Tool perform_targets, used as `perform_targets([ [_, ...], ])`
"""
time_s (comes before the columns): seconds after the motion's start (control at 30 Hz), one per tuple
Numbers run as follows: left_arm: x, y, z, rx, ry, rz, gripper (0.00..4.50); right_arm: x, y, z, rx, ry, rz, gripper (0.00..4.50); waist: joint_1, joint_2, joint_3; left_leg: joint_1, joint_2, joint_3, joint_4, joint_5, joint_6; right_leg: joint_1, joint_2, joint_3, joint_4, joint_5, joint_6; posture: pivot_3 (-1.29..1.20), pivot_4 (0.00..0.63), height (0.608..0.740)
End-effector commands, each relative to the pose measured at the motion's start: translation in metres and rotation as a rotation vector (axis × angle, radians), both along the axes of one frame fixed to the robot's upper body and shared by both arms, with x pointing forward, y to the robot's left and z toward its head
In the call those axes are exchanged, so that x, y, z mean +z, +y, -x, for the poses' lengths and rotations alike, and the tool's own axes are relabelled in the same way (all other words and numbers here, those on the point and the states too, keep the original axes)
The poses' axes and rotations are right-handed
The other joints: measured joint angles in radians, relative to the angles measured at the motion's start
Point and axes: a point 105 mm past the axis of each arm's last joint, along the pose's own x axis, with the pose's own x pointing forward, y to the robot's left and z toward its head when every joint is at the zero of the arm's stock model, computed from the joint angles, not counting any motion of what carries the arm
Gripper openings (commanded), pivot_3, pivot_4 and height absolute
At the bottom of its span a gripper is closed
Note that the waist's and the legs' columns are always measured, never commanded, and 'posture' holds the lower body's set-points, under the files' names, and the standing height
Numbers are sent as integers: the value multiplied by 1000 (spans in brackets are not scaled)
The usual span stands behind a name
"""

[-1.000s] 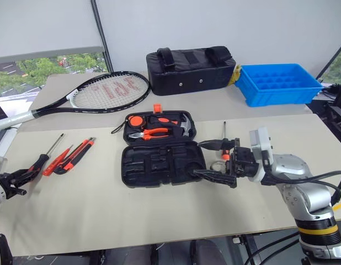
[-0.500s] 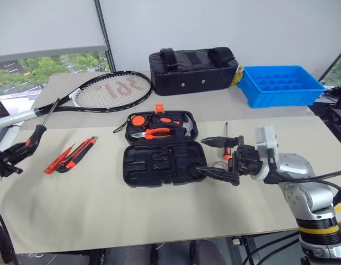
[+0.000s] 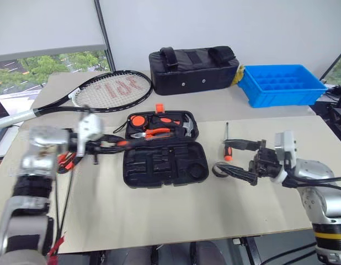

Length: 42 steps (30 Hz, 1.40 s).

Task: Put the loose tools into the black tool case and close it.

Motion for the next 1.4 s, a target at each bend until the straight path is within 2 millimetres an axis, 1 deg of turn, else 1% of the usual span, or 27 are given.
perform_targets([
  [0.03,2,-12,-9,-51,-90,-110,923,9,-9,8,-31,-70,14,4432,0,0,0,0,0,0,0,0,0,0,0,0,-1,0,0,0,150,740],
  [0.2,-7,-23,-19,-48,-81,-161,923,5,-16,12,-62,-72,26,4432,0,0,0,1,0,0,0,-1,2,0,0,2,-3,0,0,0,150,740],
  [0.27,-6,-24,-22,-29,-83,-160,923,5,-17,13,-71,-75,23,4432,4,0,0,1,0,0,1,-2,4,0,0,1,-3,0,0,0,150,740],
  [0.33,-5,-22,-24,-11,-91,-164,923,4,-17,14,-75,-75,21,4432,5,0,0,1,0,0,2,-3,6,0,0,2,-2,0,0,0,150,740],
  [0.53,3,-12,-25,34,-99,-155,923,4,-16,14,-81,-78,24,4432,4,0,0,1,1,-1,3,-3,6,0,0,2,-1,0,0,0,150,740],
  [0.7,0,2,-26,82,-95,-180,923,7,-14,11,-76,-83,25,4432,5,0,0,1,1,-1,4,-3,6,0,0,2,-1,0,0,0,150,740],
  [0.83,-2,3,-23,78,-77,-187,923,8,-12,9,-72,-85,26,4432,10,0,0,1,1,-1,4,-3,6,0,0,2,-1,0,0,0,150,740],
  [1.0,-6,-4,-19,42,-59,-174,923,8,-10,8,-67,-87,25,4432,10,0,0,1,1,-1,4,-3,6,0,0,2,-1,0,0,0,150,740],
  [1.07,-6,-6,-19,43,-57,-164,1960,8,-9,8,-66,-86,25,4432,10,0,0,1,1,-1,4,-3,6,0,0,1,-1,0,0,0,150,740],
  [1.1,-4,-7,-20,52,-64,-151,2106,7,-9,8,-67,-85,25,4432,10,0,0,1,1,-1,4,-3,6,0,0,1,-1,0,0,0,150,740],
  [1.13,-2,-8,-22,56,-71,-145,2601,7,-9,8,-67,-84,25,4432,10,0,0,1,1,-1,4,-3,6,0,0,1,-1,0,0,0,150,740],
  [1.2,5,-7,-24,63,-95,-131,3266,7,-9,9,-69,-83,25,4432,10,0,0,1,1,-1,5,-3,6,1,0,1,-1,0,0,0,150,740],
  [1.3,29,-10,-28,68,-166,-64,4319,6,-8,9,-71,-82,28,4432,10,0,0,1,1,-1,6,-3,6,1,0,1,-1,0,0,0,150,740],
  [1.33,36,-11,-27,64,-185,-39,4319,6,-8,9,-72,-82,30,4432,10,0,0,0,1,-1,6,-3,6,0,0,1,-1,0,0,0,150,740],
  [1.4,54,-22,-23,57,-205,95,4319,5,-7,10,-75,-82,29,4432,10,0,0,0,1,-1,7,-3,6,0,0,1,-1,0,0,0,150,740],
])
